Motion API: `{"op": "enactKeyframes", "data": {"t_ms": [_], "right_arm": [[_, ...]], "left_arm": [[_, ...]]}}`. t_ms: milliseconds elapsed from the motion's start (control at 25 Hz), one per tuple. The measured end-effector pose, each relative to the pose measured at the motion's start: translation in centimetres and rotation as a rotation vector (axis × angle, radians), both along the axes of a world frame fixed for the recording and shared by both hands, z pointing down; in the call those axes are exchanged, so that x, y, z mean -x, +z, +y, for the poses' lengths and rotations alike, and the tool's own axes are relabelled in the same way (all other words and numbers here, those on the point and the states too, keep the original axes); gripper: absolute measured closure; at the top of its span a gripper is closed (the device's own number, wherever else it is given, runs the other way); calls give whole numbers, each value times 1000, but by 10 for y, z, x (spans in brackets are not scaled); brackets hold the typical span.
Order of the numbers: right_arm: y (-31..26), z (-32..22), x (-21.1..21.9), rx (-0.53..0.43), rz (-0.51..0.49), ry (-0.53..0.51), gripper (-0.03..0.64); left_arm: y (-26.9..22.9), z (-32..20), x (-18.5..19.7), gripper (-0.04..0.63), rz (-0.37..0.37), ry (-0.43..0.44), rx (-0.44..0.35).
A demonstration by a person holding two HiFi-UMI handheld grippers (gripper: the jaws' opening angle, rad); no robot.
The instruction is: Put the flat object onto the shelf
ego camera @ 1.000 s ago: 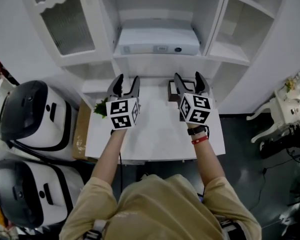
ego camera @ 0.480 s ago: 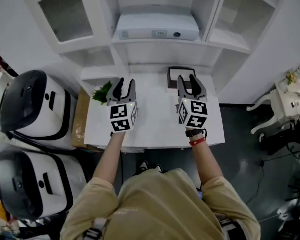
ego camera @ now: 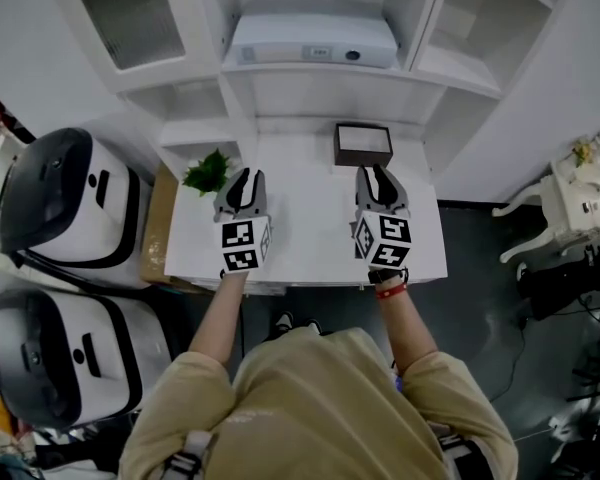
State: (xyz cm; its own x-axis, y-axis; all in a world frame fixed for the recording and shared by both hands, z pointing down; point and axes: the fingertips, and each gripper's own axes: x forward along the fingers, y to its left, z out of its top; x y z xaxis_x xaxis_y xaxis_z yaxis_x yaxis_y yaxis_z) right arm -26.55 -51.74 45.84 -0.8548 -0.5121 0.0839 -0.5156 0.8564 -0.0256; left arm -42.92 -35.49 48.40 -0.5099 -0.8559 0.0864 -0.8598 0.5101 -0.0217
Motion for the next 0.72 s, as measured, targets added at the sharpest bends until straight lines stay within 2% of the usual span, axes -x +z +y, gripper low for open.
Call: {"op": "enactKeyframes", "data": {"t_ms": [200,360,720], "right_arm": [[19,4,-16,-30,28,36,518],[31,4,-25,-15,31,62,541],[30,2,-26,-37,39,58,591]], "left_arm": [[15,10,-7,535,18,-12,1],[21,12,-13,549,33,-8,9],[20,9,-17,575,29,5,1]]}}
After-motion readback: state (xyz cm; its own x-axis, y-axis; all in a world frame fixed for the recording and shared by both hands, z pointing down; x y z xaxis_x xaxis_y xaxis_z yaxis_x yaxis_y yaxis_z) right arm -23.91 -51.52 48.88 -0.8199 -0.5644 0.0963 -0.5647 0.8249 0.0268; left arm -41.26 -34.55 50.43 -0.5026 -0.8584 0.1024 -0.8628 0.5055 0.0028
